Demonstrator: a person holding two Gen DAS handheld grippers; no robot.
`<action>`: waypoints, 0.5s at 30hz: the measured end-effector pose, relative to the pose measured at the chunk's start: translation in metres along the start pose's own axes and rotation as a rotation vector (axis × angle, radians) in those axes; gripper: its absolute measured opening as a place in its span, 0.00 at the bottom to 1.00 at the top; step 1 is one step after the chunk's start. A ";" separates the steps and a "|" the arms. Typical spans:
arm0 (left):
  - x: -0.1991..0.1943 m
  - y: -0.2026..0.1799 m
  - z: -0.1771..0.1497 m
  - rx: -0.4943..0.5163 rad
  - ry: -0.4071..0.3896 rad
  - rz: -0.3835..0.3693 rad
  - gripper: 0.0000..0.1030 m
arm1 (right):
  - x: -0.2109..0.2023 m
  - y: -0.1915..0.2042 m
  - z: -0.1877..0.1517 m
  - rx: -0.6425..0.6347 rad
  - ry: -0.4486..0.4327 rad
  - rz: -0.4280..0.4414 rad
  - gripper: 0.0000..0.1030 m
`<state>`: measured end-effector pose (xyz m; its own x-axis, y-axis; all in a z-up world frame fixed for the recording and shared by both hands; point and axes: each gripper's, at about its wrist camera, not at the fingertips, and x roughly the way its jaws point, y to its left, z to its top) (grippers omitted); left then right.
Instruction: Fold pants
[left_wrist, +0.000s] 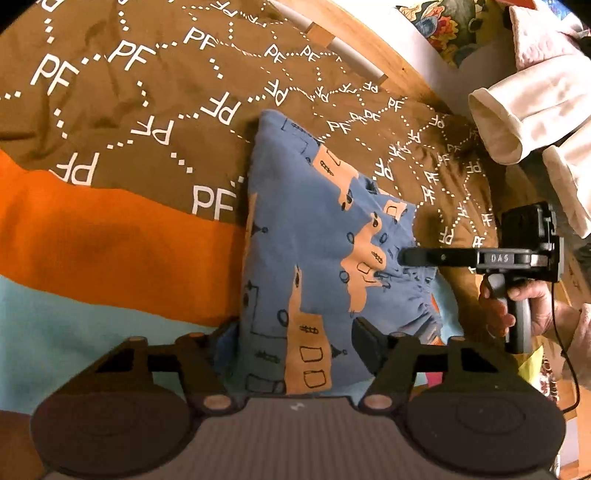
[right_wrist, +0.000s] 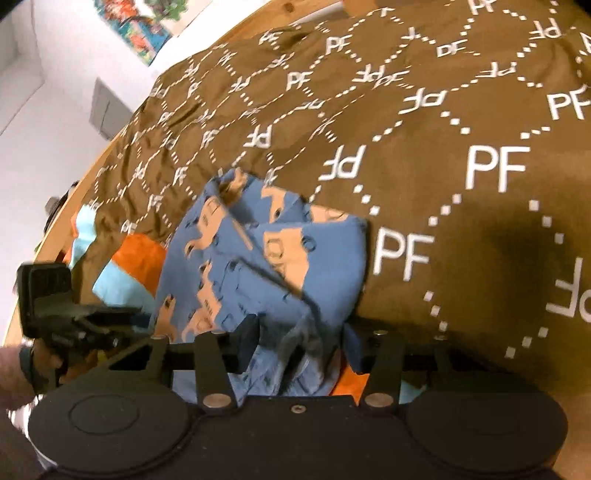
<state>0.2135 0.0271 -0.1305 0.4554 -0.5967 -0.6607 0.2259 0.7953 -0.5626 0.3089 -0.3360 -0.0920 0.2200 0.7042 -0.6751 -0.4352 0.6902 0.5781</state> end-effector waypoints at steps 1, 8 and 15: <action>0.001 -0.001 0.001 0.000 0.012 0.028 0.55 | 0.001 -0.002 0.001 0.014 -0.002 0.004 0.49; 0.007 -0.018 0.008 0.014 0.075 0.180 0.31 | 0.009 0.014 -0.005 -0.051 -0.009 -0.088 0.31; 0.006 -0.034 0.009 0.033 0.071 0.236 0.19 | 0.010 0.066 -0.018 -0.272 -0.045 -0.306 0.24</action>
<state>0.2164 -0.0021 -0.1109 0.4379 -0.3989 -0.8057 0.1485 0.9160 -0.3728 0.2665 -0.2864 -0.0684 0.4107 0.4839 -0.7728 -0.5569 0.8042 0.2075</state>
